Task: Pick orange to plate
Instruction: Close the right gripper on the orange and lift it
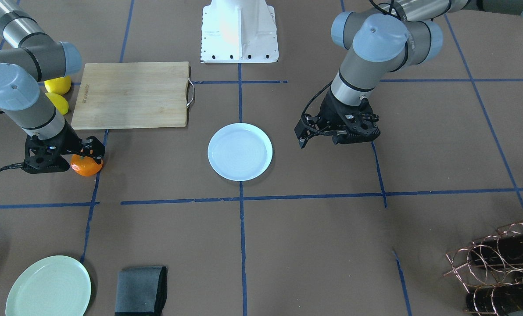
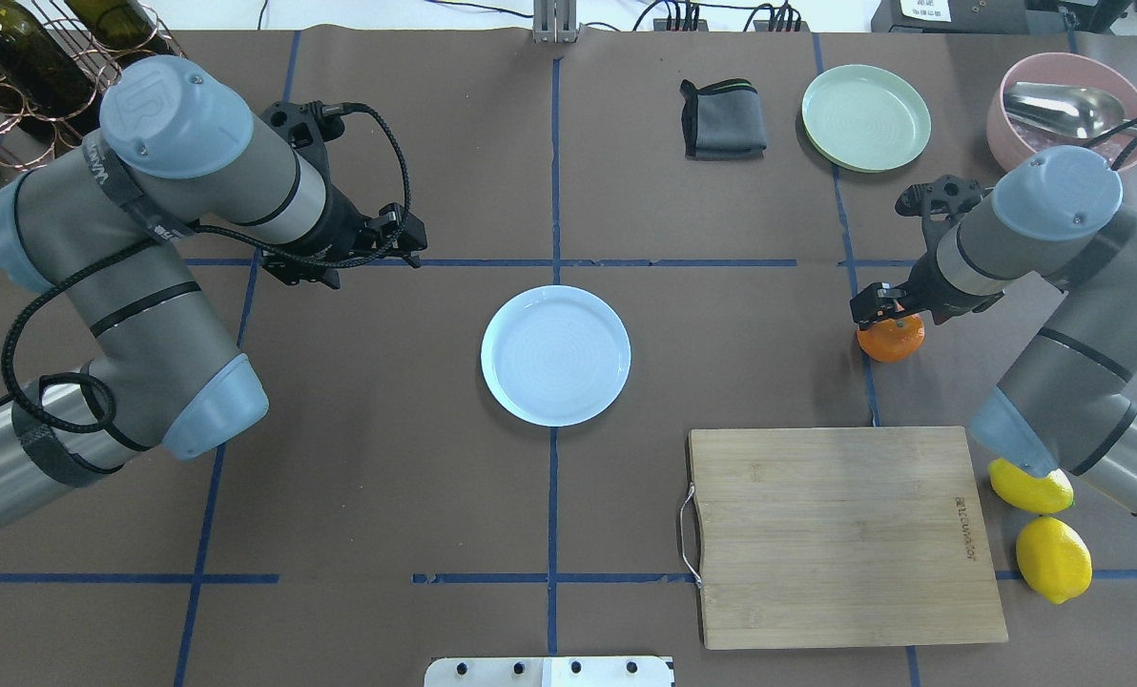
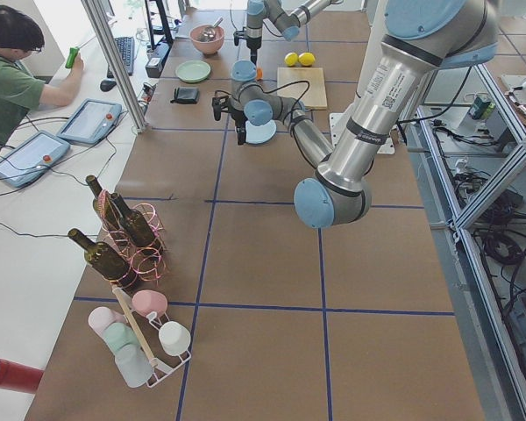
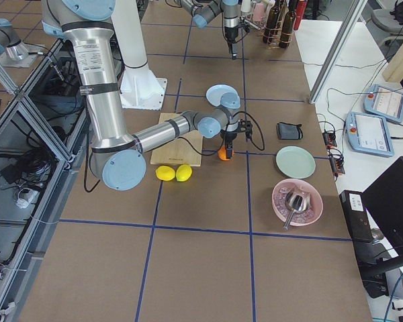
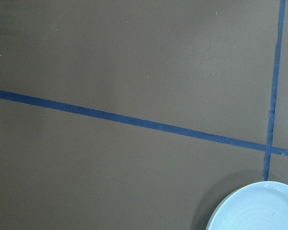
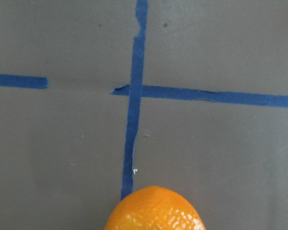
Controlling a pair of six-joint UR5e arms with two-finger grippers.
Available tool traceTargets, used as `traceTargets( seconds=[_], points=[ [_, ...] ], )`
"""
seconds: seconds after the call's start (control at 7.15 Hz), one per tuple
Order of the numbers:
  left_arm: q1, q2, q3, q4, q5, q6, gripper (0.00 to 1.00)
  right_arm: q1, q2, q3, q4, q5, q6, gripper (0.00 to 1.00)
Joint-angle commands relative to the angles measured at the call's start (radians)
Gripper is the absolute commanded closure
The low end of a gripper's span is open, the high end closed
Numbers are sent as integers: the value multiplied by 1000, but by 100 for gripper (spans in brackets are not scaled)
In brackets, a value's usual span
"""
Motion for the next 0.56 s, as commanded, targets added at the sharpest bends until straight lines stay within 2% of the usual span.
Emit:
traceTargets(
  seconds=[0.0,0.42],
  points=[
    [-2,0,0,0,0,0,0,-5,2,-6,-1,1,-2,0],
    [-2,0,-2,0,0,0,0,-18,4,-8,0,1,-1,0]
  ],
)
